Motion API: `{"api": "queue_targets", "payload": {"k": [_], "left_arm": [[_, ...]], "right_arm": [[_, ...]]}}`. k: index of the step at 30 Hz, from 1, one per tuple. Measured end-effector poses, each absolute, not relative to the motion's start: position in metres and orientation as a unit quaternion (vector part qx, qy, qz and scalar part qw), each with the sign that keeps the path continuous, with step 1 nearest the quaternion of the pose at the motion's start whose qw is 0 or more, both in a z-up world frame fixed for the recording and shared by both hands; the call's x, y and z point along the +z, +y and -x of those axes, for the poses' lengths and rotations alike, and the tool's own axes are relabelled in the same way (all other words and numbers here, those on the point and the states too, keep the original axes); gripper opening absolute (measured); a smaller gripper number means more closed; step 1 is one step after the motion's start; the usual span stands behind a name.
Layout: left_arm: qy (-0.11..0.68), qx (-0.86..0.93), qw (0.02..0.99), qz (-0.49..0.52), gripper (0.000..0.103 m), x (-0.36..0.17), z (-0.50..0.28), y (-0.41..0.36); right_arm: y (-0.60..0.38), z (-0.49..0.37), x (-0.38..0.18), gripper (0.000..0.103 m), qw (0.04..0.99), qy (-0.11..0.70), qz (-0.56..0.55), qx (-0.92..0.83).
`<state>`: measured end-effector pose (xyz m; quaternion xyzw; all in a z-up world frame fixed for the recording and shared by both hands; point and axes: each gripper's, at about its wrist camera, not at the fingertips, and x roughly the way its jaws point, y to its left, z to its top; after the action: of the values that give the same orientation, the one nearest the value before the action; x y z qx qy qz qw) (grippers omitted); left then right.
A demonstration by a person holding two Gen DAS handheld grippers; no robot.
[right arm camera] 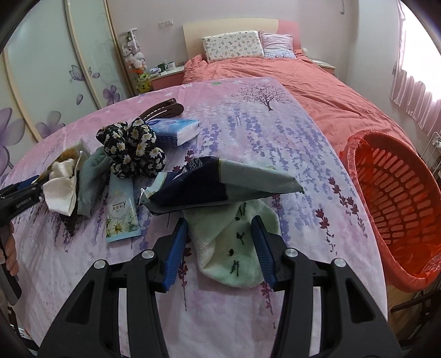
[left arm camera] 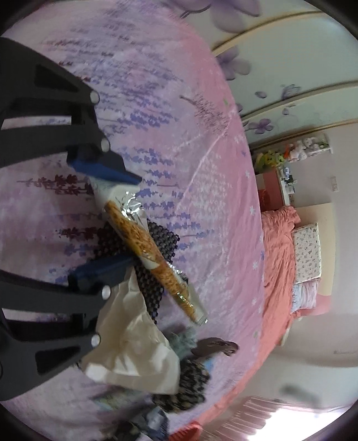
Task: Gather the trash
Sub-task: 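Grasp the yellow snack wrapper with the left tool while the right tool moves to the dark blue pouch, then lift the snack wrapper with the left tool while the right tool grasps the dark blue pouch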
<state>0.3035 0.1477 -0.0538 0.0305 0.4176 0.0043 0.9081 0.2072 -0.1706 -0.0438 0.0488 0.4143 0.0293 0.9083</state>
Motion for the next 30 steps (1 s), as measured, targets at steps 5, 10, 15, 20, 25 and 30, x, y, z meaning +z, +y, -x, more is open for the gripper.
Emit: {"api": "queue_targets", "payload": {"k": [5, 10, 15, 20, 25, 30], "left_arm": [[0.431, 0.0, 0.901, 0.039, 0.027, -0.056, -0.298, 0.161], [0.435, 0.017, 0.899, 0.043, 0.048, -0.06, -0.303, 0.161], [0.433, 0.022, 0.9, 0.036, 0.054, -0.058, -0.309, 0.156], [0.425, 0.032, 0.904, 0.02, 0.061, -0.053, -0.318, 0.15], [0.424, 0.034, 0.905, 0.016, 0.062, -0.049, -0.331, 0.151], [0.425, 0.038, 0.904, 0.014, 0.065, -0.05, -0.343, 0.157]], "right_arm": [[-0.173, -0.209, -0.044, 0.047, 0.909, 0.412, -0.062, 0.027], [-0.175, -0.209, -0.044, 0.047, 0.909, 0.41, -0.071, 0.03], [-0.179, -0.205, -0.038, 0.053, 0.911, 0.403, -0.082, 0.035], [-0.183, -0.206, -0.024, 0.067, 0.922, 0.378, -0.074, 0.027], [-0.182, -0.218, -0.018, 0.068, 0.93, 0.364, -0.053, 0.019], [-0.185, -0.229, -0.015, 0.071, 0.932, 0.358, -0.041, 0.031]]}}
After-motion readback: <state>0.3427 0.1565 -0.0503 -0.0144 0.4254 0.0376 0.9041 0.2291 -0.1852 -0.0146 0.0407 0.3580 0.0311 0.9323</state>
